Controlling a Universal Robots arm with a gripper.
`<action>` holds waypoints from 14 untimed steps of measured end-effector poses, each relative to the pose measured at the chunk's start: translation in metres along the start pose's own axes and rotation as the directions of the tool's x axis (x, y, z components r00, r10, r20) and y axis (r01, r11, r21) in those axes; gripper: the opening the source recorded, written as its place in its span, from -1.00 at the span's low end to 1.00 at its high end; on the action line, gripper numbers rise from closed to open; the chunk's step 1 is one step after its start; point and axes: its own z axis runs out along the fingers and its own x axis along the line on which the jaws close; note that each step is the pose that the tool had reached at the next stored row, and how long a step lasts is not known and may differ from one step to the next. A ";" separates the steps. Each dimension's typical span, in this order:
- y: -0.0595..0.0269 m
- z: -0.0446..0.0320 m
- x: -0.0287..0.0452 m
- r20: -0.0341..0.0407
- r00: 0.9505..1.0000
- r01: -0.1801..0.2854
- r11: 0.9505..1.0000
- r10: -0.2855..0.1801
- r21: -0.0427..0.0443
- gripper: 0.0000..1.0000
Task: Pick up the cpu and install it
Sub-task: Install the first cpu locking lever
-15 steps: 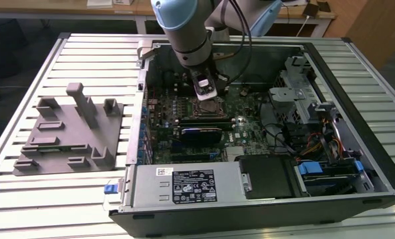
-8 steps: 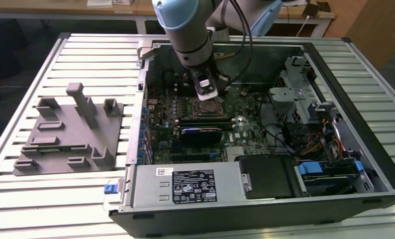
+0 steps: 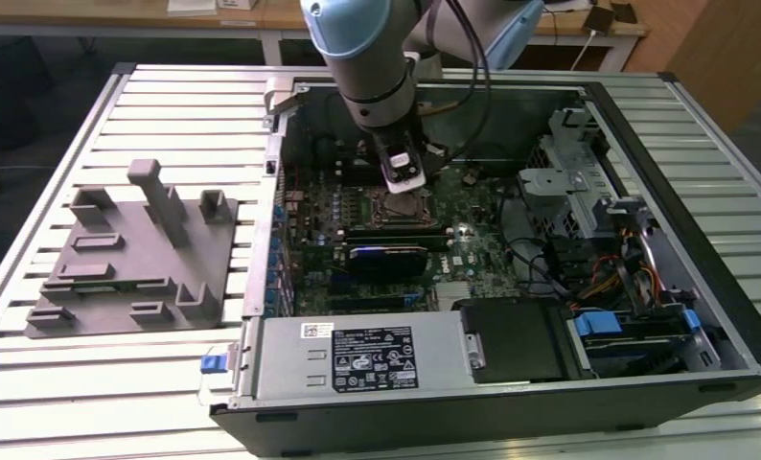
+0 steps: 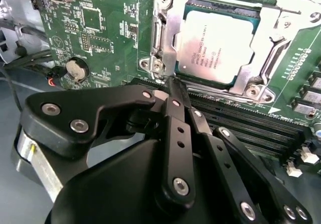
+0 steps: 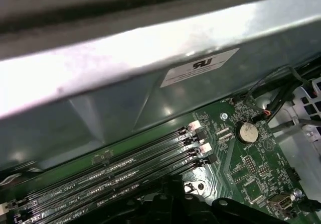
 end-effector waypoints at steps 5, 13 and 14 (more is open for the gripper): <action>0.0029 -0.0075 -0.0027 0.000 1.000 0.000 1.000 0.000 0.000 -0.79; 0.0098 -0.0273 -0.0078 0.000 1.000 0.000 1.000 0.000 0.000 -0.79; 0.0099 -0.0275 -0.0079 0.000 1.000 0.000 1.000 0.000 0.000 -0.79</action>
